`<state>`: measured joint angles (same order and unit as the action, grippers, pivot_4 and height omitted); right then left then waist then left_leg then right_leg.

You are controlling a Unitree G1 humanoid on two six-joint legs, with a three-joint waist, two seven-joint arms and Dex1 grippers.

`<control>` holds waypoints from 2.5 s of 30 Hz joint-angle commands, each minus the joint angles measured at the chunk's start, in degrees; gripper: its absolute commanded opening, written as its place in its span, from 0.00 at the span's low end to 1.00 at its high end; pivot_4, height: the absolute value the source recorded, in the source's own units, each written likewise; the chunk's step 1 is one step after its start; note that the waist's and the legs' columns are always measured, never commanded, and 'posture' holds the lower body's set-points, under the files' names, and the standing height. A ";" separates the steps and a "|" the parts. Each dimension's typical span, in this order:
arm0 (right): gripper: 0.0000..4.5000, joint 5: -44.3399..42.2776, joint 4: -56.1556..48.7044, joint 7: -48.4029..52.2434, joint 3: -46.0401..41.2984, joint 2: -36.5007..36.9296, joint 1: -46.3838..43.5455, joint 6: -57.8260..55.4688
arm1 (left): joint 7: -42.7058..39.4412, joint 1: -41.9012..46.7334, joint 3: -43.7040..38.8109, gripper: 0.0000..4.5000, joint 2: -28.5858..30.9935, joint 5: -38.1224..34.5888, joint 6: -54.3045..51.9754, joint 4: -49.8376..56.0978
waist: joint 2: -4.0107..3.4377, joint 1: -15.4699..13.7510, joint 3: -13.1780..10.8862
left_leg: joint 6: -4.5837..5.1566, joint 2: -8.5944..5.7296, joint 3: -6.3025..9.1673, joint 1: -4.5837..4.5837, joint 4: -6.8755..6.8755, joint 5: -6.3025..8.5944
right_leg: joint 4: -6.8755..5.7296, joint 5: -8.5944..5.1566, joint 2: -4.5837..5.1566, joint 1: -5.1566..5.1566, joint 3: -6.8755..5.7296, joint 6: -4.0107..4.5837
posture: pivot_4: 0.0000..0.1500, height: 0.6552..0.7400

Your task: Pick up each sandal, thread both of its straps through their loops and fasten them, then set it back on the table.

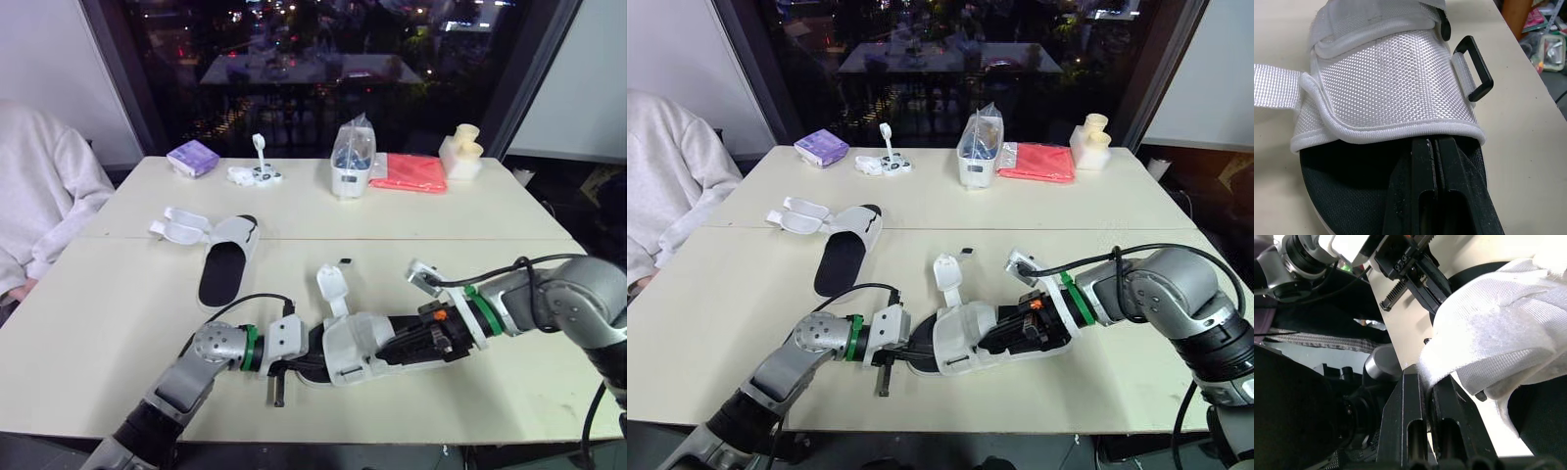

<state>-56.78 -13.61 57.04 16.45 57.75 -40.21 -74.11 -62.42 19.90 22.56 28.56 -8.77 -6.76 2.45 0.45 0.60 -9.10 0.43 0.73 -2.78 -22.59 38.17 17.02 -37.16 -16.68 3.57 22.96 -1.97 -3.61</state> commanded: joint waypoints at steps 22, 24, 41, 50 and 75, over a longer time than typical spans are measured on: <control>0.99 20.76 22.53 8.88 0.74 -10.40 -13.21 9.38 | 0.33 -1.68 1.47 0.00 0.61 2.92 -0.25 -1.95 | -0.05 0.27 0.02 | -0.03 0.00 -0.01 0.10 -0.03 0.01 | 0.00 0.01 0.02 -0.05 0.01 0.03 | 1.00 1.00; 0.99 22.48 27.00 7.65 -0.52 -12.44 -15.25 10.42 | 0.31 -1.58 1.55 0.00 0.47 2.95 -0.06 -2.14 | -0.05 0.28 0.02 | -0.03 0.00 -0.02 0.09 -0.06 0.01 | 0.01 0.01 0.02 -0.02 0.01 0.03 | 1.00 1.00; 0.99 27.55 32.52 8.84 -0.56 -20.13 -15.44 9.96 | 0.49 -1.74 1.33 0.00 0.31 2.86 0.01 -2.07 | -0.13 0.24 0.06 | -0.03 -0.01 -0.03 0.06 -0.06 0.01 | 0.01 0.01 0.03 -0.01 0.00 0.02 | 1.00 1.00; 0.59 28.24 31.36 9.05 -0.33 -21.79 -13.58 9.47 | 0.87 -2.50 1.11 0.00 0.69 2.89 -0.33 -1.04 | -0.14 0.31 0.06 | -0.03 -0.01 -0.03 0.06 -0.06 0.01 | 0.01 0.01 0.04 -0.01 0.00 0.02 | 1.00 1.00; 0.01 17.19 16.39 2.71 -16.52 -20.22 -14.25 -4.10 | -0.33 -2.13 2.58 0.00 0.87 3.26 -0.14 -0.67 | -0.17 0.33 0.04 | -0.04 -0.01 -0.03 0.00 -0.12 0.01 | 0.03 0.01 0.05 0.08 0.01 0.03 | 1.00 1.00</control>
<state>-38.37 4.08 60.46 2.25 37.42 -52.74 -78.46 -61.71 18.83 22.76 28.58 -7.89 -5.76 3.48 0.28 0.93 -9.06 0.39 0.72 -2.82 -22.60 38.04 17.03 -37.14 -16.67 3.62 23.05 -1.96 -3.59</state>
